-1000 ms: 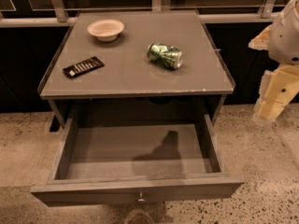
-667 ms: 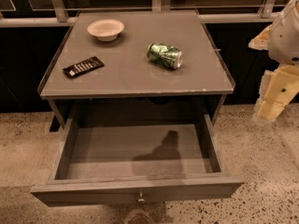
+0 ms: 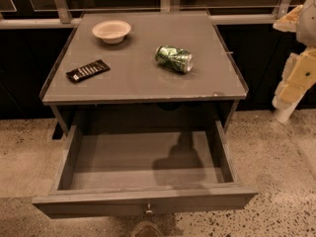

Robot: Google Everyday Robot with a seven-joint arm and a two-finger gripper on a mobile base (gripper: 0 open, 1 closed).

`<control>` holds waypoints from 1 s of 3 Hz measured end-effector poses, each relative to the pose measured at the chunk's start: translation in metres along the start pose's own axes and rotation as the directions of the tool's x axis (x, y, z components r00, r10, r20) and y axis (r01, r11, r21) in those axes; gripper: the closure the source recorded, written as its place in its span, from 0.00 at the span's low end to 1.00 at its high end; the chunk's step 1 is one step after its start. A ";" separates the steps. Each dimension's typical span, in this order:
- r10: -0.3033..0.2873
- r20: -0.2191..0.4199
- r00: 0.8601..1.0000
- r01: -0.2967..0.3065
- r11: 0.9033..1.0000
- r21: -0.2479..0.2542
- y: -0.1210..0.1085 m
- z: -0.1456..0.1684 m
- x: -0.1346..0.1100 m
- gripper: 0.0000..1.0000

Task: Place green can into top drawer

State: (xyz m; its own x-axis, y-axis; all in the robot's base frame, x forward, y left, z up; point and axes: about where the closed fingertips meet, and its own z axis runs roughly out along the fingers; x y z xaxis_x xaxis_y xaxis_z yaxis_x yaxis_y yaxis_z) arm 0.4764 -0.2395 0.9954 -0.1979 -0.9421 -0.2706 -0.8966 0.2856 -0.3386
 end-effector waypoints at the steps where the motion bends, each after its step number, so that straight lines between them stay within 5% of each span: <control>1: -0.024 0.088 0.996 0.018 0.998 0.062 -0.048 0.011 -0.003 0.00; 2: -0.036 0.188 0.982 0.019 0.995 0.093 -0.090 0.034 -0.009 0.00; 3: -0.034 0.203 0.979 0.015 0.996 0.092 -0.098 0.041 -0.009 0.00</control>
Offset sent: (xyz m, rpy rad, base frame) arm 0.1591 -0.0187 -0.0070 0.2553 -0.2117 0.1018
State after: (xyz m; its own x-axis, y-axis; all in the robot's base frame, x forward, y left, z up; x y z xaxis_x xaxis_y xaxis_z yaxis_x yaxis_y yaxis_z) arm 0.5819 -0.2518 0.9939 -0.0833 -0.8961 -0.4361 -0.8594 0.2861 -0.4238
